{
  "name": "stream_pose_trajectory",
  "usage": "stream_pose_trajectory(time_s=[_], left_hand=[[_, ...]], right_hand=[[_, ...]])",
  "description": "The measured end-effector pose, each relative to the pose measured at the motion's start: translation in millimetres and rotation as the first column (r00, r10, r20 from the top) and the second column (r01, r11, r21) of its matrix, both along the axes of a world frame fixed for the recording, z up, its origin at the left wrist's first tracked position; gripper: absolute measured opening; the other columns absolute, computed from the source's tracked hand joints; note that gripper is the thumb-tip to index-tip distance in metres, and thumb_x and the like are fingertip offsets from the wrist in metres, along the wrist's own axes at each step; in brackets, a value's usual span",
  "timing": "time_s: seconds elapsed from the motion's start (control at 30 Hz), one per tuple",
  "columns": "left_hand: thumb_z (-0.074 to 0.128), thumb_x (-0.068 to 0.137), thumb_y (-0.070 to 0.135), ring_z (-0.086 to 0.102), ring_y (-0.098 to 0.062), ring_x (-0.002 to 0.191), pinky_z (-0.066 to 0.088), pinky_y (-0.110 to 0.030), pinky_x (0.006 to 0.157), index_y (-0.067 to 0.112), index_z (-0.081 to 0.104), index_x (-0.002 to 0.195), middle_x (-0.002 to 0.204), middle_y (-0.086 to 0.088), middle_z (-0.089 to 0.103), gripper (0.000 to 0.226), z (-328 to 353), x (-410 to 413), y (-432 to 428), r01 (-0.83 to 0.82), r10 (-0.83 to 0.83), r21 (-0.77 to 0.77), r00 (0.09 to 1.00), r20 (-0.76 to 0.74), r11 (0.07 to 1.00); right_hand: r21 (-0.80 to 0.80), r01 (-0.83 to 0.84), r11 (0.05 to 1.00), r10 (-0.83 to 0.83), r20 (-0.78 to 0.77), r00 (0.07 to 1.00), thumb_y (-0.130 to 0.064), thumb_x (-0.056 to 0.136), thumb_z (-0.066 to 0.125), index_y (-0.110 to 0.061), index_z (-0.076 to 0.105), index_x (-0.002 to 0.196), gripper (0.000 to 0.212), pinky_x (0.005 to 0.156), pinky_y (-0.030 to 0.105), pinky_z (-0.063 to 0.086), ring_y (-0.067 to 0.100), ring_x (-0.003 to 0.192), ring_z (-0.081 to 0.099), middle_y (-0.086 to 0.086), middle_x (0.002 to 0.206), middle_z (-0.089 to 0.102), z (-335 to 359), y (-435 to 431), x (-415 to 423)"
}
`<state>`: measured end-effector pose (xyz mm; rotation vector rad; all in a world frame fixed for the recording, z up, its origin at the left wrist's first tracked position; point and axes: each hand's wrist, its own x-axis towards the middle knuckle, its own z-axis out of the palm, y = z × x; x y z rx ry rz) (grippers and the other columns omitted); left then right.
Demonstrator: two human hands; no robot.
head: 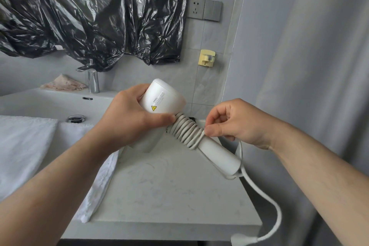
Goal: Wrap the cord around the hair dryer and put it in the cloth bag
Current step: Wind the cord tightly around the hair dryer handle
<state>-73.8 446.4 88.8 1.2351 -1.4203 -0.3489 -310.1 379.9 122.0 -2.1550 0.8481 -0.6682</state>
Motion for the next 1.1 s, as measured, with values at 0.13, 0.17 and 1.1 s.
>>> stream_pose_trajectory(time_s=[0.13, 0.17, 1.1], left_hand=[[0.088, 0.049, 0.04, 0.064, -0.013, 0.065, 0.055, -0.03, 0.057, 0.021, 0.071, 0.092, 0.077, -0.003, 0.07, 0.05, 2.7, -3.1, -0.6, 0.08, -0.08, -0.007, 0.991, -0.107, 0.997], [0.087, 0.047, 0.044, 0.064, -0.016, 0.067, 0.055, -0.035, 0.059, 0.02, 0.071, 0.091, 0.081, -0.009, 0.071, 0.052, 3.4, -3.7, -1.2, 0.091, -0.091, -0.004, 0.987, -0.134, 0.996], [0.084, 0.072, 0.034, 0.067, -0.025, 0.072, 0.056, -0.037, 0.061, 0.014, 0.07, 0.097, 0.09, -0.011, 0.072, 0.035, -6.1, -15.3, -17.8, -0.157, 0.159, 0.059, 0.772, -0.615, 0.986]], right_hand=[[0.207, -0.103, 0.973, 0.063, 0.191, 0.979, -0.026, 0.063, 0.086, -0.019, 0.07, 0.067, 0.018, 0.044, 0.017, 0.04, 0.005, 0.048, 0.052, -0.003, 0.059, 0.062, -5.5, -7.3, -4.4], [0.28, -0.157, 0.947, 0.081, 0.263, 0.961, -0.03, 0.06, 0.09, -0.021, 0.071, 0.067, 0.022, 0.045, 0.017, 0.043, 0.006, 0.049, 0.054, -0.005, 0.06, 0.063, -8.8, -9.3, -4.8], [0.199, 0.014, 0.98, -0.107, 0.468, 0.877, -0.002, 0.098, 0.045, 0.002, 0.053, 0.114, 0.018, 0.044, 0.018, 0.027, 0.008, 0.051, 0.033, -0.003, 0.068, 0.036, -46.2, 14.8, 48.8]])
